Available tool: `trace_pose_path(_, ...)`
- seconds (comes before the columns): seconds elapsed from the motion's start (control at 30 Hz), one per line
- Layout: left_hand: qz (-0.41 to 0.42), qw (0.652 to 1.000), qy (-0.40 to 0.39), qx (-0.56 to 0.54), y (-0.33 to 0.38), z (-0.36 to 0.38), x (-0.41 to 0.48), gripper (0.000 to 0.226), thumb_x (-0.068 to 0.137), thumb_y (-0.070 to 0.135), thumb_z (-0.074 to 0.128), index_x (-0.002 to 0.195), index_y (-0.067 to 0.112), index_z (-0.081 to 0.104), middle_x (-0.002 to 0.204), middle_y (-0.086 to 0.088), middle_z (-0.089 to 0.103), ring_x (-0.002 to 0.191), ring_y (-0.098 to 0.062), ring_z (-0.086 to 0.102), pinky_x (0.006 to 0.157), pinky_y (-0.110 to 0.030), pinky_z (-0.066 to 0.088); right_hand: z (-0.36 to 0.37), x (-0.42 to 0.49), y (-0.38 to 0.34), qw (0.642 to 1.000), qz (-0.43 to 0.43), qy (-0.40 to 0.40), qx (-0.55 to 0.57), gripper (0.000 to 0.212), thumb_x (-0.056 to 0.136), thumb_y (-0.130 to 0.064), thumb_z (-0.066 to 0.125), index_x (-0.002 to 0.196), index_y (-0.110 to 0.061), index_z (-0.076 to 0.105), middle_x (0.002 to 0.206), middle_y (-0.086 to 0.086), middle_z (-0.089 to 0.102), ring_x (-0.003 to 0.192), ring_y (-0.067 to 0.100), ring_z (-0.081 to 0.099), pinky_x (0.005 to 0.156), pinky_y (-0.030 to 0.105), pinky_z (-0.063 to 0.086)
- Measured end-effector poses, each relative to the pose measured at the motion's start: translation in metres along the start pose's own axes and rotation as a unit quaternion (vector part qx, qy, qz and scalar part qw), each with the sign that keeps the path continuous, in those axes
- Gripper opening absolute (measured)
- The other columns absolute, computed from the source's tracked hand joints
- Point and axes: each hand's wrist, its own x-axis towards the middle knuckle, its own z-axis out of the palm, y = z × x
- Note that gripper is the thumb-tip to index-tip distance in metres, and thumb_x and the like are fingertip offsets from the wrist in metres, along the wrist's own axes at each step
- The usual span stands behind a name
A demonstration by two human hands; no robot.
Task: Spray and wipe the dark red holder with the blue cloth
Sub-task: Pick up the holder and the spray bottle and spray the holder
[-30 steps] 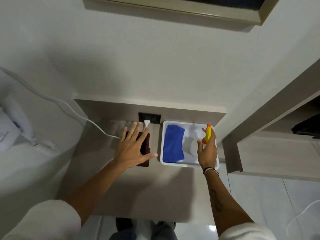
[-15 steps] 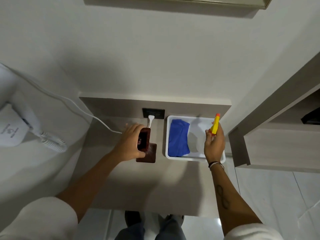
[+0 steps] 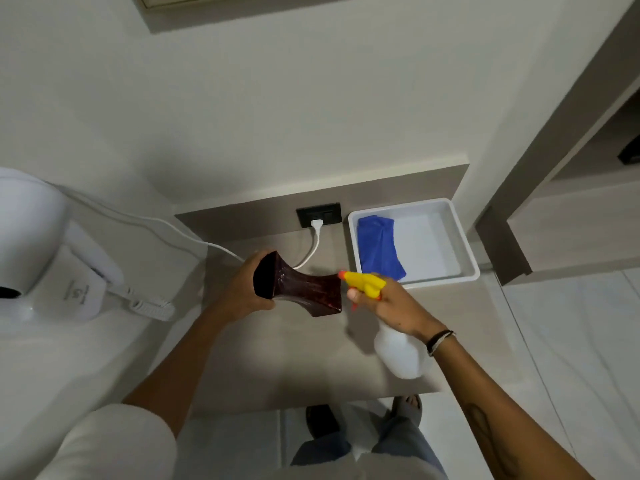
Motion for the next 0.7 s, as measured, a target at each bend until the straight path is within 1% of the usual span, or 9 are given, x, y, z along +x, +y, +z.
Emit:
trace_pose_path(0.1, -0.001, 1.0, 0.004, 0.007, -0.002, -0.004, 0.001, 0.117, 0.063, -0.013, 0.09, 0.163, 0.009, 0.033, 0.162, -0.013, 0.042, 0.148, -0.026, 0.043, 0.121, -0.04, 0.04, 0.019, 0.005, -0.005, 1.0, -0.008, -0.028, 0.003, 0.051, 0.106, -0.037, 0.06, 0.155, -0.026, 0.054, 0.125, -0.01, 0.073, 0.114, 0.001, 0.07, 0.1, 0.009, 0.051)
trace_pose_path(0.2, 0.006, 1.0, 0.007, 0.014, -0.001, -0.003, 0.001, 0.115, 0.063, -0.009, 0.091, 0.161, 0.009, 0.035, 0.159, -0.013, 0.044, 0.147, -0.027, 0.044, 0.116, -0.034, 0.039, 0.03, 0.012, -0.008, 0.999, -0.003, -0.024, 0.023, 0.051, 0.105, -0.038, 0.061, 0.153, -0.023, 0.057, 0.101, -0.013, 0.075, 0.104, 0.014, 0.075, 0.103, 0.026, 0.058)
trace_pose_path(0.27, 0.013, 1.0, 0.007, 0.011, 0.002, -0.002, 0.0, 0.113, 0.062, -0.001, 0.091, 0.16, 0.01, 0.037, 0.157, -0.013, 0.046, 0.145, -0.027, 0.046, 0.116, -0.036, 0.041, 0.034, 0.016, -0.006, 1.0, -0.005, -0.016, 0.015, 0.051, 0.105, -0.041, 0.06, 0.153, -0.024, 0.057, 0.093, -0.022, 0.072, 0.095, 0.008, 0.075, 0.099, 0.023, 0.058)
trace_pose_path(0.33, 0.021, 1.0, 0.007, 0.01, 0.003, -0.001, 0.0, 0.112, 0.06, 0.008, 0.089, 0.16, 0.01, 0.038, 0.156, -0.012, 0.047, 0.144, -0.027, 0.046, 0.118, -0.04, 0.042, 0.035, 0.019, -0.003, 1.0, -0.001, -0.014, 0.006, 0.052, 0.104, -0.043, 0.06, 0.153, -0.025, 0.057, 0.104, -0.016, 0.074, 0.099, 0.008, 0.073, 0.096, 0.019, 0.059)
trace_pose_path(0.37, 0.026, 1.0, 0.005, 0.012, 0.003, -0.001, 0.0, 0.111, 0.06, 0.009, 0.089, 0.16, 0.011, 0.038, 0.157, -0.011, 0.047, 0.144, -0.027, 0.046, 0.118, -0.038, 0.043, 0.034, 0.02, -0.001, 1.0, 0.001, -0.014, -0.001, 0.054, 0.103, -0.044, 0.061, 0.153, -0.025, 0.057, 0.11, -0.011, 0.074, 0.102, 0.009, 0.072, 0.094, 0.017, 0.059)
trace_pose_path(0.43, 0.036, 0.999, 0.003, 0.022, 0.0, -0.001, 0.001, 0.11, 0.063, 0.004, 0.09, 0.16, 0.013, 0.039, 0.158, -0.005, 0.045, 0.145, -0.023, 0.044, 0.113, -0.019, 0.04, 0.034, 0.021, 0.003, 0.999, -0.002, -0.014, -0.029, 0.055, 0.103, -0.048, 0.06, 0.153, -0.026, 0.057, 0.116, -0.006, 0.074, 0.104, 0.012, 0.071, 0.092, 0.019, 0.057)
trace_pose_path(0.53, 0.038, 0.999, 0.005, 0.029, -0.007, -0.001, 0.003, 0.111, 0.064, -0.006, 0.09, 0.16, 0.013, 0.038, 0.153, 0.003, 0.042, 0.144, -0.019, 0.041, 0.102, 0.002, 0.034, 0.031, 0.02, 0.006, 0.998, 0.019, 0.0, -0.064, 0.069, 0.095, -0.065, 0.052, 0.152, -0.025, 0.058, 0.122, 0.002, 0.077, 0.108, 0.017, 0.072, 0.097, 0.031, 0.061)
trace_pose_path(0.6, 0.032, 0.999, 0.01, 0.028, -0.008, -0.002, 0.003, 0.111, 0.064, -0.009, 0.09, 0.16, 0.013, 0.038, 0.154, 0.002, 0.042, 0.144, -0.019, 0.042, 0.106, -0.005, 0.035, 0.028, 0.019, 0.008, 0.994, 0.047, -0.003, -0.095, 0.079, 0.09, -0.073, 0.048, 0.149, -0.021, 0.06, 0.118, 0.003, 0.077, 0.102, 0.016, 0.072, 0.095, 0.034, 0.061)
trace_pose_path(0.7, 0.015, 1.0, 0.014, 0.021, -0.009, -0.004, 0.001, 0.112, 0.064, -0.011, 0.089, 0.161, 0.011, 0.038, 0.159, -0.009, 0.043, 0.144, -0.023, 0.043, 0.114, -0.03, 0.039, 0.024, 0.018, 0.017, 0.986, 0.059, 0.002, -0.154, 0.062, 0.099, -0.064, 0.052, 0.144, -0.021, 0.064, 0.116, 0.006, 0.078, 0.1, 0.02, 0.072, 0.094, 0.038, 0.061)
